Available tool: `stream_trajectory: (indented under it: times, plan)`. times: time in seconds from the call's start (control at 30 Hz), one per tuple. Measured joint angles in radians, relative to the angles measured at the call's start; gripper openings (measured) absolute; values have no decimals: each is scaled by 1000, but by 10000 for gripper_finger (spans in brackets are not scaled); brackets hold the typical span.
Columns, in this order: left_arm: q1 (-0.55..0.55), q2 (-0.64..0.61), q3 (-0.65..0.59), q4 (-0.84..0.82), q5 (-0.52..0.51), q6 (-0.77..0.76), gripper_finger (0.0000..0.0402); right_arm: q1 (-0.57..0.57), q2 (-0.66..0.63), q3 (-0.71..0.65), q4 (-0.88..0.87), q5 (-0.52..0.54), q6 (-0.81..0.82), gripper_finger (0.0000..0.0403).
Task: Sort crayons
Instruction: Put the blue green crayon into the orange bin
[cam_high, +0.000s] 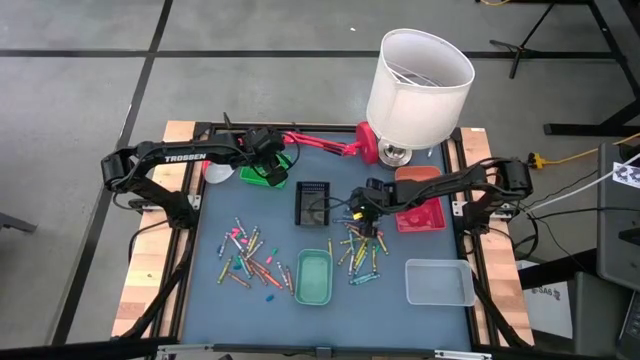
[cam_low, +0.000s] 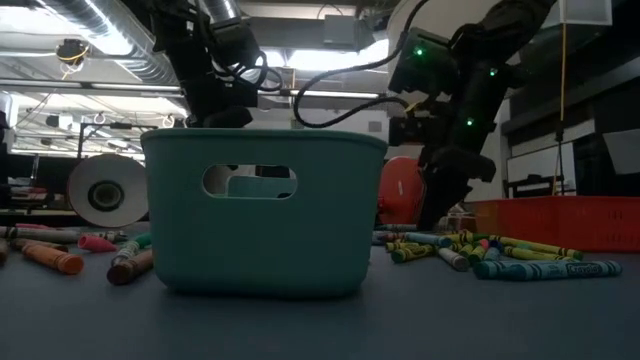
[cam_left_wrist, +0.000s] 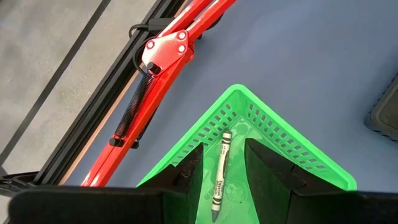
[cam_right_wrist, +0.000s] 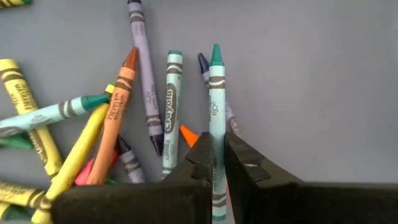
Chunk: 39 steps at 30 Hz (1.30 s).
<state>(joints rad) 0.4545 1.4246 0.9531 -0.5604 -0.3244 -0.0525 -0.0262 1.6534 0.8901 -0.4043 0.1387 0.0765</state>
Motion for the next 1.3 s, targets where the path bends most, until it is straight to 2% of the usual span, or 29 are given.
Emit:
stream_trajectory:
  times: [0.2,0.37,0.57,0.9,1.03,1.17,1.3]
  plan:
    - [0,0,0,3,0,0,102,0,-66,46,-115,-1,0,17]
    - [-8,0,0,2,0,0,102,1,-145,87,-278,-1,6,17]
    - [-30,0,0,2,0,0,102,1,-273,89,-457,29,77,17]
    - [-77,0,0,30,0,0,102,1,-420,89,-781,328,216,17]
    - [-102,0,0,96,0,2,102,0,-424,79,-864,368,215,17]
    - [-138,0,0,144,0,3,102,0,-424,1,-863,376,208,17]
    - [-187,0,0,156,0,3,102,0,-423,-89,-819,434,207,17]
